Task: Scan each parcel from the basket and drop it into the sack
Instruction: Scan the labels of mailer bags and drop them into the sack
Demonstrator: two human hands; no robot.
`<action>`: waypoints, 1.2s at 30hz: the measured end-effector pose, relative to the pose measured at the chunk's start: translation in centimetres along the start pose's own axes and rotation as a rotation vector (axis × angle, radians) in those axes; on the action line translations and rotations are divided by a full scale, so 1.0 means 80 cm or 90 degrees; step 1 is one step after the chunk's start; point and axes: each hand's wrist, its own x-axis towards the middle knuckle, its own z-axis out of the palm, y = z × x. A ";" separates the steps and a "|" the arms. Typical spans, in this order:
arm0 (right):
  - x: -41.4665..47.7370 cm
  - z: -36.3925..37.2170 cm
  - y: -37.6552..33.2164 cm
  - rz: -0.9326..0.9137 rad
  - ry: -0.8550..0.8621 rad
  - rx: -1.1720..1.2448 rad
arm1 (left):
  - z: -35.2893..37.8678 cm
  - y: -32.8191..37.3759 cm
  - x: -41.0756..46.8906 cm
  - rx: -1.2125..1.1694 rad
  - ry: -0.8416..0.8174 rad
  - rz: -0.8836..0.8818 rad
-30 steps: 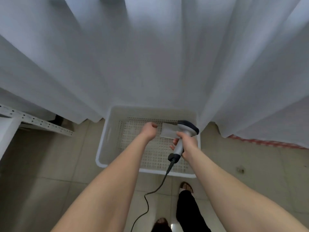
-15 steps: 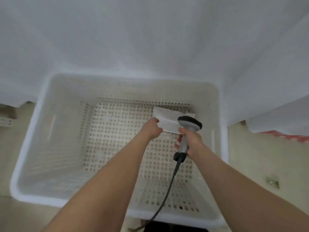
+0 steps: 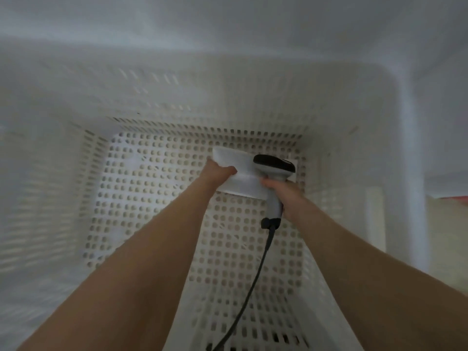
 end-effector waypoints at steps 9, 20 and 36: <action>-0.120 0.030 -0.010 0.091 -0.053 0.189 | -0.082 0.018 -0.130 -0.030 0.115 0.092; -0.414 0.054 -0.117 0.089 0.000 0.328 | -0.211 0.120 -0.417 -0.001 0.000 0.242; -0.782 0.049 -0.241 -0.127 0.062 0.315 | -0.395 0.220 -0.781 0.019 -0.158 0.312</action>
